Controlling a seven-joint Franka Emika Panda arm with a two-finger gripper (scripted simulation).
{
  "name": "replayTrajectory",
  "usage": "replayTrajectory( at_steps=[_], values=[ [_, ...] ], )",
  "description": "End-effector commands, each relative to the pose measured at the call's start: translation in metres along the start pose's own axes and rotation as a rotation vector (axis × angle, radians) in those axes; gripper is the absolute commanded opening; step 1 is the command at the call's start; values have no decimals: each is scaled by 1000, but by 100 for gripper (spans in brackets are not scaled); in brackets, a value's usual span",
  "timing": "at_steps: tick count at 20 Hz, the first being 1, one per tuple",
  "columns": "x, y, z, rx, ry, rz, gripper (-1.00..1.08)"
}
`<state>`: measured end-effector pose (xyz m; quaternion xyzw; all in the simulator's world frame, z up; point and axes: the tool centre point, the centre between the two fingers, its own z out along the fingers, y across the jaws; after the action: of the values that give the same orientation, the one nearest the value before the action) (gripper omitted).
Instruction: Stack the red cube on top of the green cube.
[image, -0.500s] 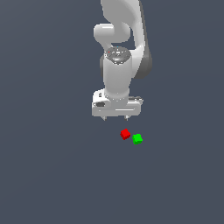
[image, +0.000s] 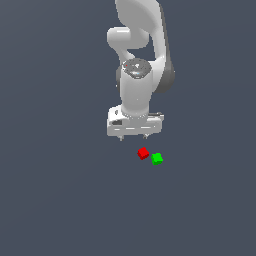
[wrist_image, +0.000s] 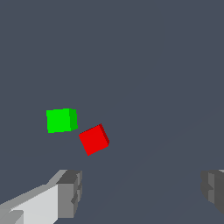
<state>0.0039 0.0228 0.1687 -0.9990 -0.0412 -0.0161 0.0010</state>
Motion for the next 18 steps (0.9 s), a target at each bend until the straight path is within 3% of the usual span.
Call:
replayTrajectory(
  at_steps=[1,18],
  values=[
    [1,-5,9,1,-3,-37,100],
    [-1,-50,93,8,-30,-409,100]
  ],
)
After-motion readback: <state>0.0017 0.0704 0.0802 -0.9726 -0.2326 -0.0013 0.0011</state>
